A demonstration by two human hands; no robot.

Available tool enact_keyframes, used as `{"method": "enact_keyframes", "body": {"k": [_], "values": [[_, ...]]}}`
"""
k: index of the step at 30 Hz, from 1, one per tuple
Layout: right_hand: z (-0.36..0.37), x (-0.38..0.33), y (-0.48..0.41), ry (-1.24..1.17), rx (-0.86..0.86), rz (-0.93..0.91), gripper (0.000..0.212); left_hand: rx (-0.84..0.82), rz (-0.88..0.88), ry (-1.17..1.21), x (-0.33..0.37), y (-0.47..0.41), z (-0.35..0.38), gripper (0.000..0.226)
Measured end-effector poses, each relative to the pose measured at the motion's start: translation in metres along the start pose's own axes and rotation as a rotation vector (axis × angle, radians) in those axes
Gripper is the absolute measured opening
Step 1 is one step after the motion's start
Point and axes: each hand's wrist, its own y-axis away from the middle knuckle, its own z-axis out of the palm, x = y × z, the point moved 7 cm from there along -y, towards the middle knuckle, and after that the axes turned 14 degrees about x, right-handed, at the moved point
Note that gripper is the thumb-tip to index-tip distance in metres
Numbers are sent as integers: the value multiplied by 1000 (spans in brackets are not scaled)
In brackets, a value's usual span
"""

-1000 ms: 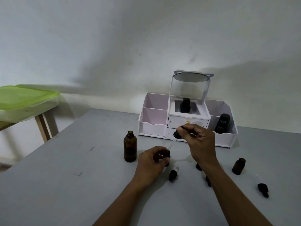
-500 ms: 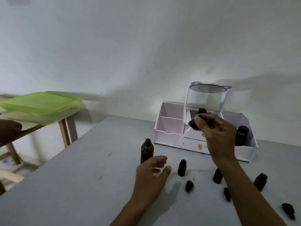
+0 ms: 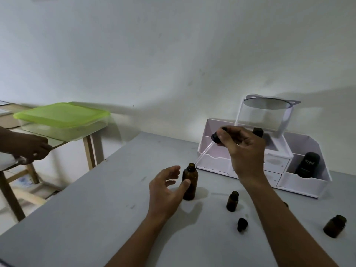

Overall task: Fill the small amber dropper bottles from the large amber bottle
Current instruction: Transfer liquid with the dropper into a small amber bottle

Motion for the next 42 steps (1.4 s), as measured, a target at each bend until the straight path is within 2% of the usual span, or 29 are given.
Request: {"method": "enact_keyframes", "body": {"k": [12, 21, 28, 42], "values": [[22, 15, 4, 87, -104, -40, 7, -61, 29, -41, -5, 2, 9, 58], [45, 45, 30, 300, -366, -32, 5, -58, 19, -10, -8, 2, 10, 48], [44, 62, 37, 373, -371, -22, 4, -64, 3, -8, -10, 2, 11, 48], [42, 63, 37, 331, -332, -13, 4, -74, 3, -11, -10, 3, 12, 47]]}}
